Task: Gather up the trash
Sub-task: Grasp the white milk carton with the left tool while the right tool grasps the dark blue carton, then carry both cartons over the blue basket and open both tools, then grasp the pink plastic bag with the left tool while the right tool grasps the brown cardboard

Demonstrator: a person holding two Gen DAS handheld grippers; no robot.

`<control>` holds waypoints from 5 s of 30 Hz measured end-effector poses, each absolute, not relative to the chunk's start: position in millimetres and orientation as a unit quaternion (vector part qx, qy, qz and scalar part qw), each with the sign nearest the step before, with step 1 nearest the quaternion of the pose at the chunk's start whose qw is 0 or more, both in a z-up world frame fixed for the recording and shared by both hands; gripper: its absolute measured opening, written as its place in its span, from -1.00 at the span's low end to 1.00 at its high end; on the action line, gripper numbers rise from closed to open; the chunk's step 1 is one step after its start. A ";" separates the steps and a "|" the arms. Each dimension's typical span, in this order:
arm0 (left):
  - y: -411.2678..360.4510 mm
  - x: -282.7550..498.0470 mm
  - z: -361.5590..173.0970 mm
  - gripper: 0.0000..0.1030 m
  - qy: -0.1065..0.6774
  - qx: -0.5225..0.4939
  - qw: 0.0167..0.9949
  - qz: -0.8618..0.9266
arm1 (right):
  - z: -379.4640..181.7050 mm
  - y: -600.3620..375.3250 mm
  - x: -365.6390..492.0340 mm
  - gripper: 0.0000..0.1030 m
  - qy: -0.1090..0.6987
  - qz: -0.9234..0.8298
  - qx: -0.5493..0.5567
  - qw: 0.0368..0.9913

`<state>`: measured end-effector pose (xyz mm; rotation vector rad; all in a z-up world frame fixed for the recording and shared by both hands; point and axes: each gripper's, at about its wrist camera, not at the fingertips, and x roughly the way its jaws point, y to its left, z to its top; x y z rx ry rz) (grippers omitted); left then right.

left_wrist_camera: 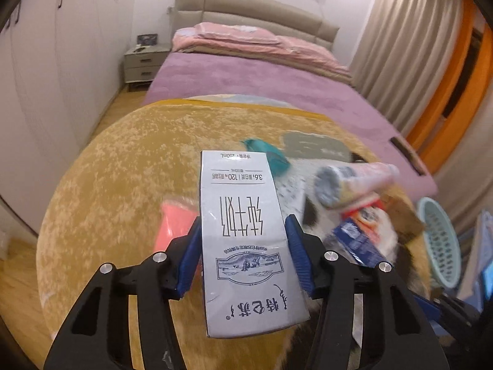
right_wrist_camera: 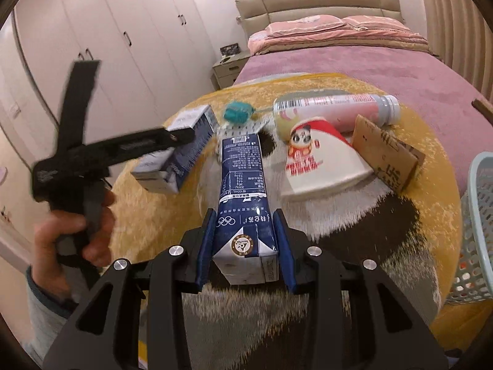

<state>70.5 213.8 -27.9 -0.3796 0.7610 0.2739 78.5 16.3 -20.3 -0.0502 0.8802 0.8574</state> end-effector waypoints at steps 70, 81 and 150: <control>-119.2 240.6 -43.7 0.00 0.373 -0.051 0.908 -0.182 | -33.4 -305.2 188.5 -0.36 0.394 0.047 0.156 0.904; -139.2 258.6 -69.8 0.01 0.407 -0.052 0.893 -0.186 | -58.9 -308.8 211.5 -0.36 0.422 0.032 0.166 0.891; 261.8 81.3 -85.1 0.06 0.378 -0.163 0.890 0.196 | -44.9 -34.7 185.6 -0.30 0.381 0.291 -0.027 0.877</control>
